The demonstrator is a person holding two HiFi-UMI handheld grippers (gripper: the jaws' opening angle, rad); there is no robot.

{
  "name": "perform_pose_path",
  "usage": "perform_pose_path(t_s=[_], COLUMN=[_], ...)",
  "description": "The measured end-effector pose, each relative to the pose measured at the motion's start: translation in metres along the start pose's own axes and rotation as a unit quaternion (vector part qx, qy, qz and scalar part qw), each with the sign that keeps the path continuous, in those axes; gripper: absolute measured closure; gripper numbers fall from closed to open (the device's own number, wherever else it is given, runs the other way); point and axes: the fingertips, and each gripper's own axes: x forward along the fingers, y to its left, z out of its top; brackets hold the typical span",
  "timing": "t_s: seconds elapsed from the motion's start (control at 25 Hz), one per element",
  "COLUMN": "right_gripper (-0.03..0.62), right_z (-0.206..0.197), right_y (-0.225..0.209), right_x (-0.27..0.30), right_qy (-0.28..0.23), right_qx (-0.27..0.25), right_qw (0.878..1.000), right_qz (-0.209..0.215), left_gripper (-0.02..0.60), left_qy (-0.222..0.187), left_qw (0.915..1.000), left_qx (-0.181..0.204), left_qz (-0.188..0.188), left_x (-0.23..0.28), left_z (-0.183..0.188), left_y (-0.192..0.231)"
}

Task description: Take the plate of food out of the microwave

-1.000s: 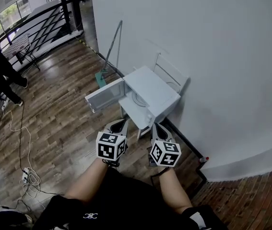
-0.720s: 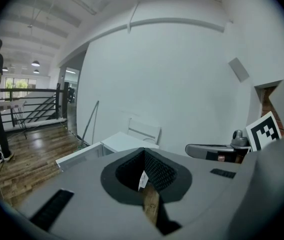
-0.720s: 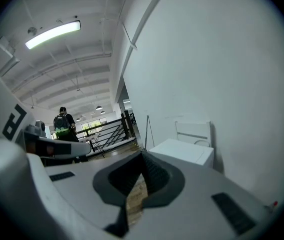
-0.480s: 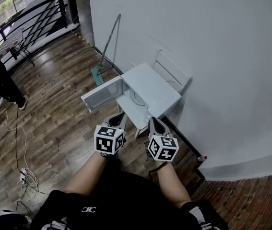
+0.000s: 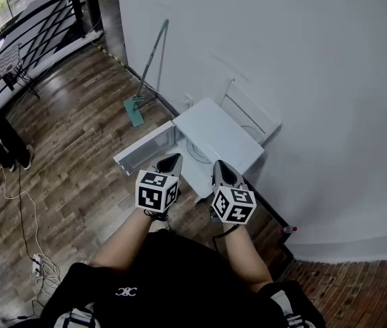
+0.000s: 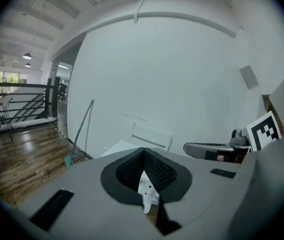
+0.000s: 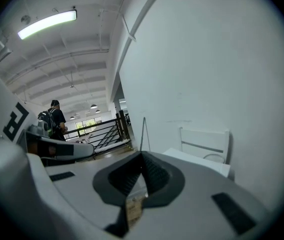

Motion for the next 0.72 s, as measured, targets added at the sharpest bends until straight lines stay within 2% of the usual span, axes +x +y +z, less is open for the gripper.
perform_pose_path(t_s=[0.36,0.6,0.72], right_gripper=[0.582,0.582,0.582], right_z=[0.013,-0.001,-0.006], right_y=[0.009,0.019,0.008], right_x=[0.058,0.067,0.083], right_qy=[-0.013,0.006,0.022], right_qx=[0.002,-0.017,-0.018], right_qw=[0.999,0.999,0.999], right_qz=[-0.033,-0.039,-0.038], left_gripper=[0.583,0.583,0.583], left_qy=[0.007,0.019,0.029], left_qw=[0.9992,0.9980,0.9974], left_qx=[0.008,-0.023,-0.035], left_qz=[-0.039,-0.056,-0.055], left_x=[0.036,0.048,0.065], left_z=[0.016,-0.002,-0.013], left_y=[0.051,0.069,0.074])
